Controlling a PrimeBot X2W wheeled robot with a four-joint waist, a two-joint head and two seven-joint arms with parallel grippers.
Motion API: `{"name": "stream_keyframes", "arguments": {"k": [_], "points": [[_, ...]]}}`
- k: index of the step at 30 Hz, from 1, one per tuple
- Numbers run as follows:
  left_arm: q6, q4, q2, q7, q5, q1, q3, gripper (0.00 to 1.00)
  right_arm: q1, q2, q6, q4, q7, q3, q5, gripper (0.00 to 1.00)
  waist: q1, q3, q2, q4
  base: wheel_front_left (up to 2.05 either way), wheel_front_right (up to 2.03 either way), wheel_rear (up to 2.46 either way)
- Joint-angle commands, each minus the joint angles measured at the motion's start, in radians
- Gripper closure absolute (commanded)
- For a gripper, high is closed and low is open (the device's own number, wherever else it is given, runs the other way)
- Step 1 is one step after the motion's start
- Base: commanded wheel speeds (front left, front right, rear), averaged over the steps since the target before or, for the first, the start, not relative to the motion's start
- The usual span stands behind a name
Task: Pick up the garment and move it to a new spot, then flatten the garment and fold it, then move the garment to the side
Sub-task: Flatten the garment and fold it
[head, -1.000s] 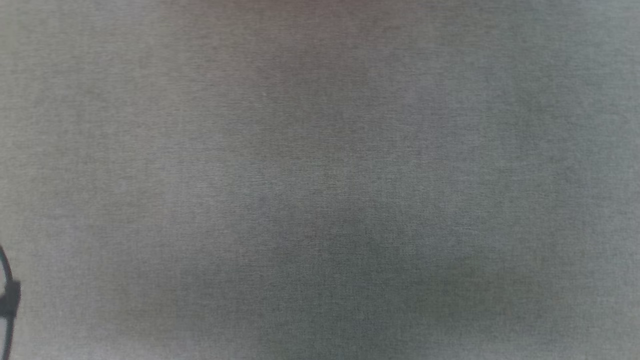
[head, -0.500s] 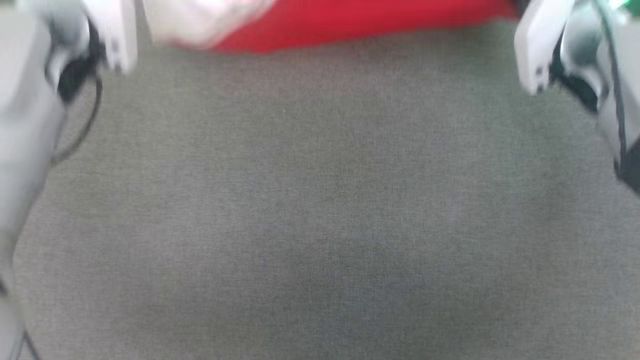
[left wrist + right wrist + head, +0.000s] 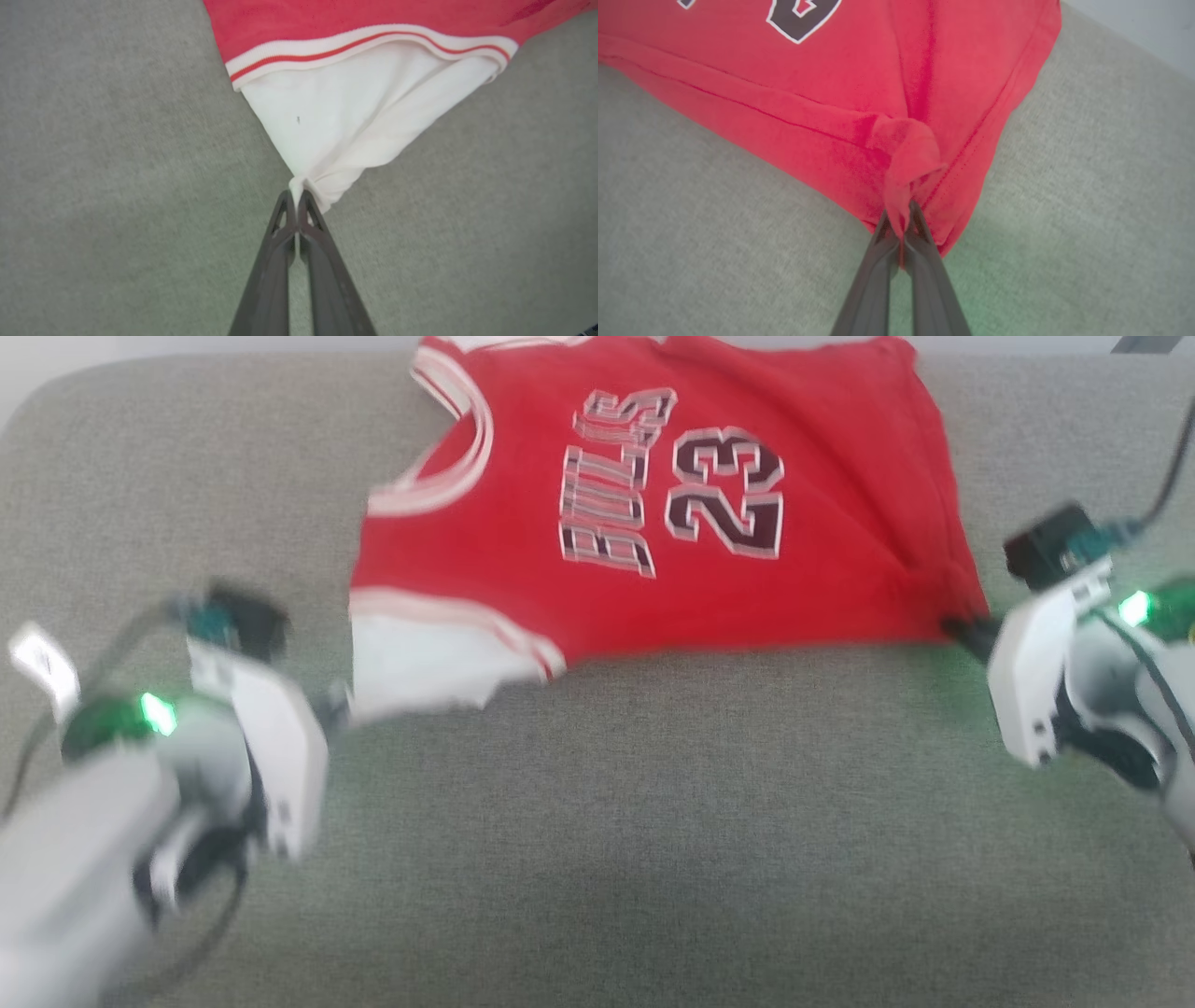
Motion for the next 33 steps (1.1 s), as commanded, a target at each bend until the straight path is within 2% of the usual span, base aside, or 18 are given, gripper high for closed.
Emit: {"name": "stream_keyframes", "arguments": {"k": [1,5,8,9,15,20,26,33], "points": [[0.046,-0.081,0.032,0.011,-0.018,0.061,-0.001,1.00,0.044,-0.025,0.000,-0.031,0.004,-0.015,0.010,1.00,0.0000,-0.007,-0.0001,0.001,0.00,0.00,0.00],[0.178,-0.303,0.120,0.009,-0.063,0.219,-0.002,1.00,0.162,-0.074,0.000,-0.126,0.011,-0.062,0.020,1.00,0.0000,-0.016,-0.0001,0.000,0.00,0.00,0.00],[0.251,-0.421,0.162,-0.001,-0.084,0.317,-0.008,1.00,0.252,-0.114,0.000,-0.191,0.031,-0.102,0.013,1.00,0.0000,-0.021,-0.0001,0.003,0.00,0.00,0.00],[0.288,-0.480,0.185,-0.007,-0.102,0.371,-0.015,1.00,0.315,-0.137,0.000,-0.230,0.045,-0.132,0.018,1.00,0.0000,-0.022,-0.0001,0.005,0.00,0.00,0.00],[0.375,-0.594,0.221,-0.035,-0.148,0.511,-0.032,1.00,0.529,-0.178,0.000,-0.355,0.098,-0.258,0.013,1.00,0.0000,-0.022,-0.0001,0.011,0.00,0.00,0.00],[0.395,-0.629,0.234,-0.033,-0.159,0.541,-0.038,1.00,0.634,-0.171,0.000,-0.412,0.125,-0.338,0.000,1.00,0.0000,-0.021,-0.0001,0.011,0.00,0.00,0.00],[0.408,-0.664,0.283,-0.042,-0.130,0.494,-0.001,1.00,0.730,-0.127,0.000,-0.501,0.155,-0.470,-0.048,1.00,0.0000,-0.011,-0.0001,0.006,0.00,0.00,0.00],[0.384,-0.688,0.355,-0.027,-0.065,0.356,0.074,1.00,0.731,-0.059,0.000,-0.617,0.195,-0.616,-0.132,1.00,0.0000,0.010,-0.0001,-0.020,0.00,0.00,0.00]]}}
